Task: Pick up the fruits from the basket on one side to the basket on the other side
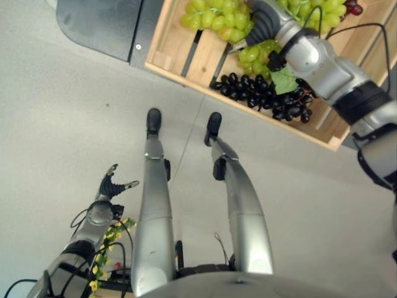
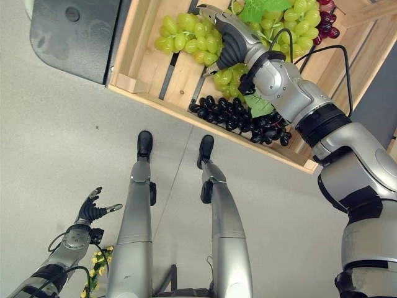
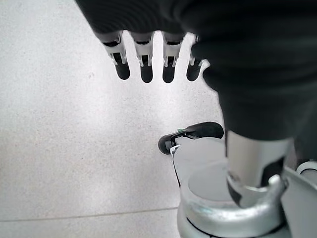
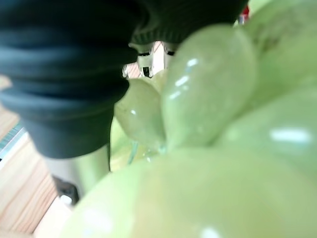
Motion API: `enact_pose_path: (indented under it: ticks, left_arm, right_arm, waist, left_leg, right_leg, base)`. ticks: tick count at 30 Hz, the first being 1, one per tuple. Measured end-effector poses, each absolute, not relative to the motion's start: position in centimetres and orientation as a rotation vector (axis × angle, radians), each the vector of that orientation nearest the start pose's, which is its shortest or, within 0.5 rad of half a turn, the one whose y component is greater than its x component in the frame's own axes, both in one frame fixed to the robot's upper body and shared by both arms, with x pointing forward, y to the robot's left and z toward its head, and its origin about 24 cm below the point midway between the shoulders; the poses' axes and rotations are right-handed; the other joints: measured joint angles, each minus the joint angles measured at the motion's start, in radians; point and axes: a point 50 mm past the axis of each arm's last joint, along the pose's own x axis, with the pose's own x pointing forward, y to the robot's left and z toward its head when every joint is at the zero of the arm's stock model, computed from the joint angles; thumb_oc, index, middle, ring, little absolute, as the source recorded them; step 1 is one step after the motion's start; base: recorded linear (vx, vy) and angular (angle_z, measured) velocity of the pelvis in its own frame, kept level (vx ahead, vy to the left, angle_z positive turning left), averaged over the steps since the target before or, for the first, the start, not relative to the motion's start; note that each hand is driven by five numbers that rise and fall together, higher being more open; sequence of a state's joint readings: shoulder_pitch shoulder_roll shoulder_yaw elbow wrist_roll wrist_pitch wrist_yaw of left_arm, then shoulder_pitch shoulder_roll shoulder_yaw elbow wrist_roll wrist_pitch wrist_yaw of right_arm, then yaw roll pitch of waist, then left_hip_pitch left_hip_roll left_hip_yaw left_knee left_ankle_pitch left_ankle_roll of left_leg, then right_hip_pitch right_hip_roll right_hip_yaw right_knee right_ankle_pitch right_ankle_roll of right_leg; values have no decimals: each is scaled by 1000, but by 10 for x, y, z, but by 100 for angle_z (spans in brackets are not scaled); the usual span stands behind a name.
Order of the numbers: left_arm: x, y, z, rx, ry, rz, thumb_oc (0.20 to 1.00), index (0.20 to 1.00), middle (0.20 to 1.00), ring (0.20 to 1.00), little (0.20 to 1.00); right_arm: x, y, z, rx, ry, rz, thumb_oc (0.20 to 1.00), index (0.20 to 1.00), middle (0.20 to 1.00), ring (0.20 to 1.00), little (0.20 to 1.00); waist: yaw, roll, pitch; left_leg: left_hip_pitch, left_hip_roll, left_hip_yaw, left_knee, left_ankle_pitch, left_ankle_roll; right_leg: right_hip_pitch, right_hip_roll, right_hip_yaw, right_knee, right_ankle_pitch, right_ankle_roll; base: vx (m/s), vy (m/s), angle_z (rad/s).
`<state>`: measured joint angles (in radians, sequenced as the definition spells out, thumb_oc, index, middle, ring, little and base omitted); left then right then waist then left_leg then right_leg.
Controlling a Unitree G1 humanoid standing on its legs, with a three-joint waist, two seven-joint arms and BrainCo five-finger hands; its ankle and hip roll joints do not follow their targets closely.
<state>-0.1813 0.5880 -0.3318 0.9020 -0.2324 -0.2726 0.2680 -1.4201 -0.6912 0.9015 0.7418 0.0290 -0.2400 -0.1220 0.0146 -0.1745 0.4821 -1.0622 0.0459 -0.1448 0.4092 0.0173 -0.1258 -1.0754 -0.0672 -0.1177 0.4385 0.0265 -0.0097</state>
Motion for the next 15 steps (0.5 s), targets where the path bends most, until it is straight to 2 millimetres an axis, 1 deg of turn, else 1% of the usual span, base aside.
enact_pose_path:
  ticks: [1,2,3,4,15]
  left_arm:
    - [231,304,-43,548,431,258,1000,1000,1000,1000,1000]
    - [231,304,-43,548,432,258,1000,1000,1000,1000,1000]
    - [232,303,-42,547,429,256,1000,1000,1000,1000,1000]
    - [232,304,-41,548,424,259,1000,1000,1000,1000,1000]
    - [238,297,-35,537,381,244,1000,1000,1000,1000,1000]
  right_arm:
    - [394,-119,314,-1157,-698,196,1000,1000,1000,1000,1000]
    - [394,-119,313,-1163,-693,194,724,724,724,724,724]
    - [395,-119,313,-1173,-691,193,263,263,263,263,263]
    - [395,-118,312,-1186,-685,195,200,200,200,200,200]
    - [395,-117,318,-1190,-694,184,200,200,200,200,200]
  waist:
    - [0,6,-12]
    - [0,12,-24]
    - [-1,16,-28]
    - [0,17,-28]
    - [-1,17,-28]
  left_leg:
    - [-6,0,1,0,0,2]
    - [-14,1,1,0,2,2]
    - [-17,2,1,0,4,2]
    - [-15,2,2,0,4,3]
    - [-15,2,2,-3,9,-2]
  right_leg:
    - [-6,0,0,1,0,0]
    - [-13,0,0,1,1,1]
    - [-15,0,-1,1,2,2]
    - [-14,0,-1,2,2,2]
    - [-13,0,-3,1,2,1]
  base:
    - [0,0,0]
    - [0,0,0]
    - [0,0,0]
    - [0,0,0]
    - [0,0,0]
